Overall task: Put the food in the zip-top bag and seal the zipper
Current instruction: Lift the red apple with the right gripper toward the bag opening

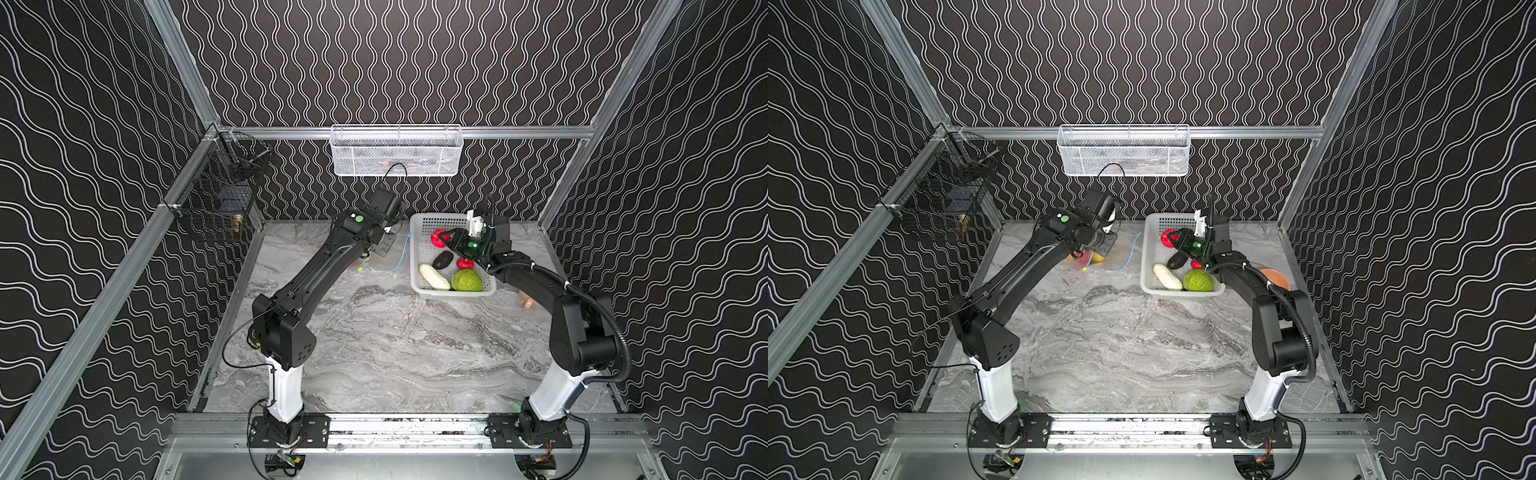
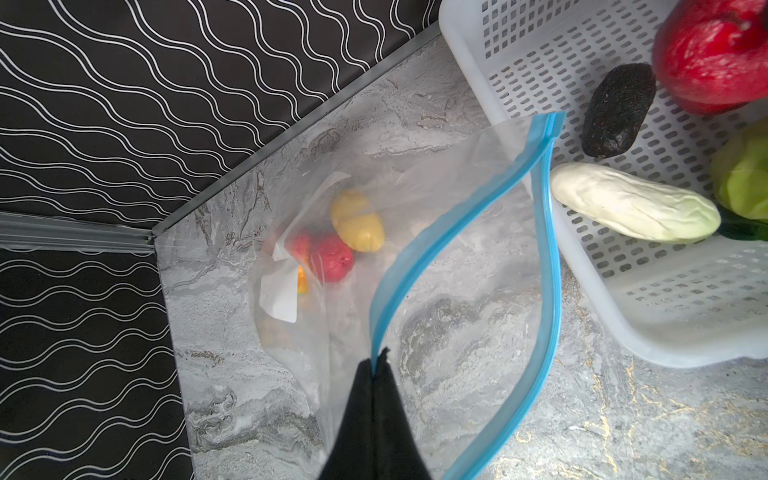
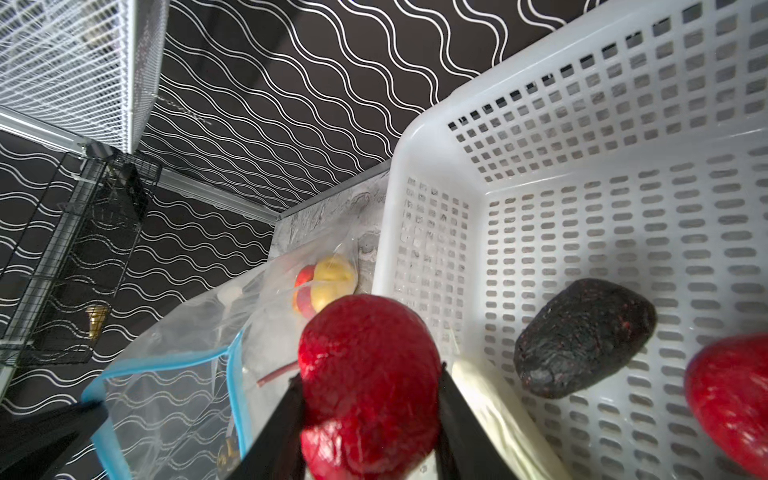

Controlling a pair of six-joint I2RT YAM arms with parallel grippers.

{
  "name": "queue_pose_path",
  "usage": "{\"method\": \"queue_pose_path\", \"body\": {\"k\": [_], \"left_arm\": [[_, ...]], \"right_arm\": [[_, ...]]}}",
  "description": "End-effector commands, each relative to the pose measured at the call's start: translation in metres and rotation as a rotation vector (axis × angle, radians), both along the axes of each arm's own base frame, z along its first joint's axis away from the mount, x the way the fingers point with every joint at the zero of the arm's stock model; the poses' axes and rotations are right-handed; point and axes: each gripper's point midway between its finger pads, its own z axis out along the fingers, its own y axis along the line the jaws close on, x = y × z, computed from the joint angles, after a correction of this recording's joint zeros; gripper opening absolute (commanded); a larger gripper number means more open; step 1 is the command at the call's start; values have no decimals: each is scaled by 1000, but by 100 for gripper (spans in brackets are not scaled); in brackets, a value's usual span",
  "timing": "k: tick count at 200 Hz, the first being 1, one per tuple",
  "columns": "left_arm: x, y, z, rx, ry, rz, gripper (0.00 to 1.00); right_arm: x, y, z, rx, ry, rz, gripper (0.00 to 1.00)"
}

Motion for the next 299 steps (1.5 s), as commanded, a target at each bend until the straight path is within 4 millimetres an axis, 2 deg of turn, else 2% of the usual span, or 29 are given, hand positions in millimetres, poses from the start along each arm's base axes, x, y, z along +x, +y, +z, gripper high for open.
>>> {"method": "queue_pose_path", "body": {"k": [1,67,124,149,180,183,189,239,299], "left_arm": [[1,-2,5,-26,-12,2,0],[0,0,8,-17,-25,1,0],[1,-3,5,-3,-23,-1,0],[0,-5,7,-6,-25,-7,0],[-1,-7,6,2,-27,-9,0],[-1,-7,6,2,-27,-11,0],[-1,-7,7,0,-30,-10,0],[-1,-7,9,4,-36,-9,0],[2,-11,11,7,-36,-9,0]], "right_arm": [[-5,6,20,19,-50,13,27],[-29,36,58,5,-141,86,27],[-47,79,81,1,-230,219,28],[-52,92,81,-16,-242,246,28],[-54,99,79,-16,-253,283,28],[-61,109,78,-13,-250,306,28],[-62,112,77,-15,-250,313,28],[-66,129,73,-55,-260,345,28],[-66,145,57,-96,-232,357,28]]}}
